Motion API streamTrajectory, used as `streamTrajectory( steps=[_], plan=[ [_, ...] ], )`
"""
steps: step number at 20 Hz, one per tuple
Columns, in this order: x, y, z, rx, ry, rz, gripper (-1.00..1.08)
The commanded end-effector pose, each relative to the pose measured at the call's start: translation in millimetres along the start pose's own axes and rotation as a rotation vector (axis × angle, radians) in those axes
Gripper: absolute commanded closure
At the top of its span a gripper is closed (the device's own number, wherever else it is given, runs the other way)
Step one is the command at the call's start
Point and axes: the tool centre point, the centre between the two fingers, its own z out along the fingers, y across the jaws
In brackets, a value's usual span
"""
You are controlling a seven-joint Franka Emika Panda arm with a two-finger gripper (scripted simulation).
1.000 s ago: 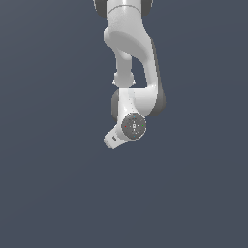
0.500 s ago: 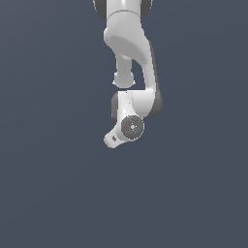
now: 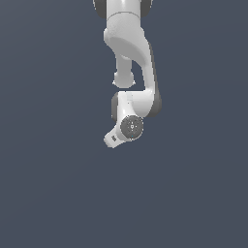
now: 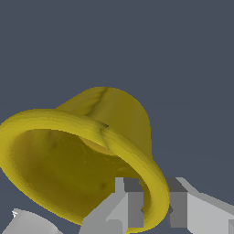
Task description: Pick up the object and move it to a goal position.
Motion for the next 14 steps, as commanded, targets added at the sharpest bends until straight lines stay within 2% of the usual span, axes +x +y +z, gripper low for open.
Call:
streamTrajectory(
  steps=[1, 8, 14],
  plan=[
    [0.0, -0.1, 0.3, 0.000, 0.000, 0.000, 1.08],
    [2.2, 1.1, -2.0, -0.007, 0.010, -0.002, 1.08],
    [11.9, 7.0, -14.2, -0.043, 0.065, -0.007, 1.08]
  ],
)
